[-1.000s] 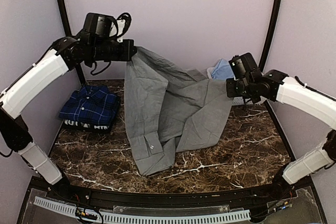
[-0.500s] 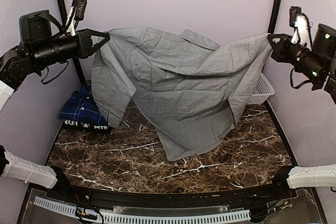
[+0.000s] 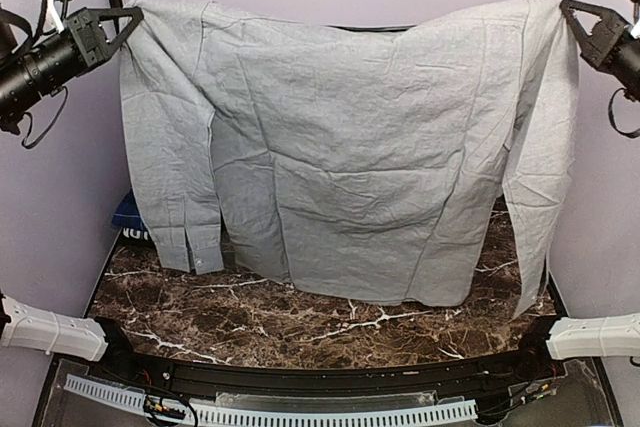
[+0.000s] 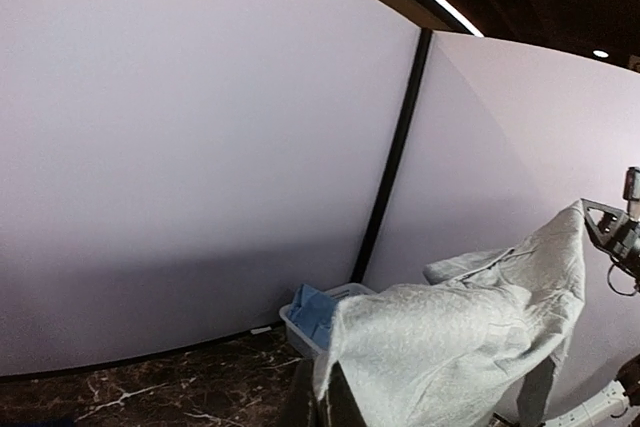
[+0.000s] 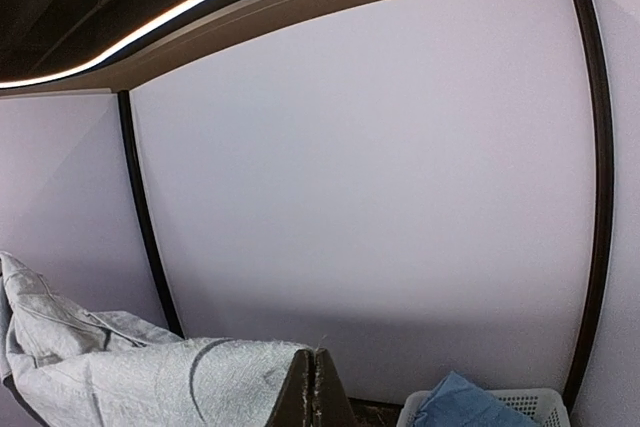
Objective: Fold and stack the long sleeve shirts
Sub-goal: Flatten out the crumpled shirt at the center of the board.
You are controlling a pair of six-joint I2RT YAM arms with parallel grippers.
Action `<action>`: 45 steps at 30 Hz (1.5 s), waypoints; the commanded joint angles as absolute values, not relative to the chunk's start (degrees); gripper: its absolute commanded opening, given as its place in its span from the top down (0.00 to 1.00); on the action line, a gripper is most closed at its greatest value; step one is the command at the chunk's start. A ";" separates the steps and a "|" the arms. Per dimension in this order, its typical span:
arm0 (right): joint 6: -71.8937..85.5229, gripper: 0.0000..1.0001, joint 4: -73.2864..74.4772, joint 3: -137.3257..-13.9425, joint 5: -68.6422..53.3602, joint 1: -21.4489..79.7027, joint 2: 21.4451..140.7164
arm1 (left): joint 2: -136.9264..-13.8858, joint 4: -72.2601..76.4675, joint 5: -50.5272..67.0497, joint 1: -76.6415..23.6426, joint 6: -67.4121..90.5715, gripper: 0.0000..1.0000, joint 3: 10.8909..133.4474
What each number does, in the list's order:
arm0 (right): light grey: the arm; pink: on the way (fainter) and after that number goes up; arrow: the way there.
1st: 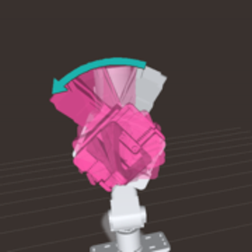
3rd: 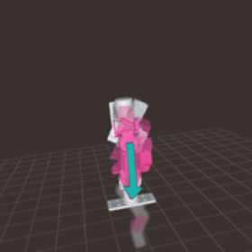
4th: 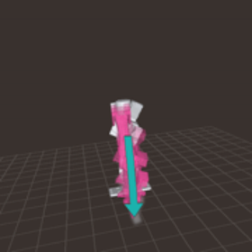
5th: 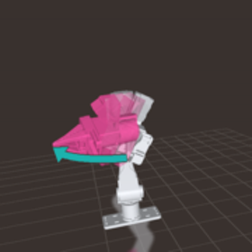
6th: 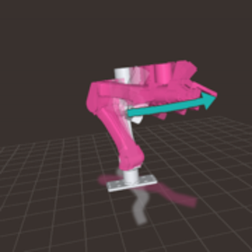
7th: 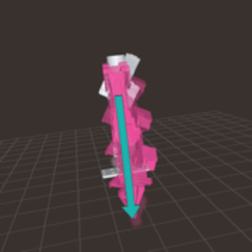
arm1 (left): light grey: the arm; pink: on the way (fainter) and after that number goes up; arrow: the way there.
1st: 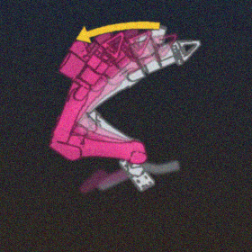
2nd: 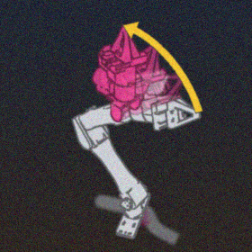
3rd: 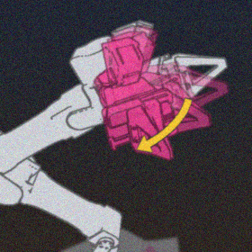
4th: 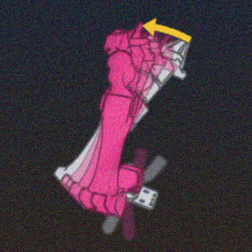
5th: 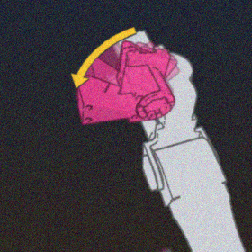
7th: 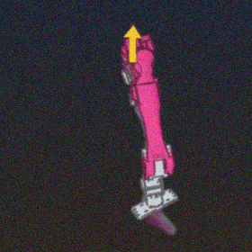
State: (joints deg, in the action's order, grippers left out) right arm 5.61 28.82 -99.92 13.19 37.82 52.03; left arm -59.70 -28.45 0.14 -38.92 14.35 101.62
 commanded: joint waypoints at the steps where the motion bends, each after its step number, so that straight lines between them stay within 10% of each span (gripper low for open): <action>1: 5.69 1.00 33.08 -95.79 17.29 37.62 62.28 | -68.81 -39.11 -15.91 -37.39 16.82 1.00 106.35; 7: 11.26 1.00 29.25 -80.52 11.34 30.99 77.37 | -82.27 -36.75 5.21 -18.69 23.41 1.00 90.01; 28: 15.26 1.00 16.55 -62.38 10.92 27.55 86.31 | -90.04 -24.81 6.01 -18.37 27.29 1.00 69.25; 32: 15.78 0.89 19.67 -64.27 11.66 27.54 90.53 | -92.10 -23.62 6.47 -18.37 27.81 1.00 68.13; 38: 18.49 0.42 20.14 -63.85 11.70 32.52 88.25 | -93.61 -23.50 9.45 -18.63 28.30 1.00 65.91; 45: 23.61 0.54 13.72 -67.51 5.72 39.07 96.60 | -94.10 -22.38 12.14 -19.15 28.69 1.00 64.97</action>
State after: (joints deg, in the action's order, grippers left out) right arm 20.16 18.63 -63.90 8.47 36.05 91.02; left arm -94.63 -23.49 9.87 -18.65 28.05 66.02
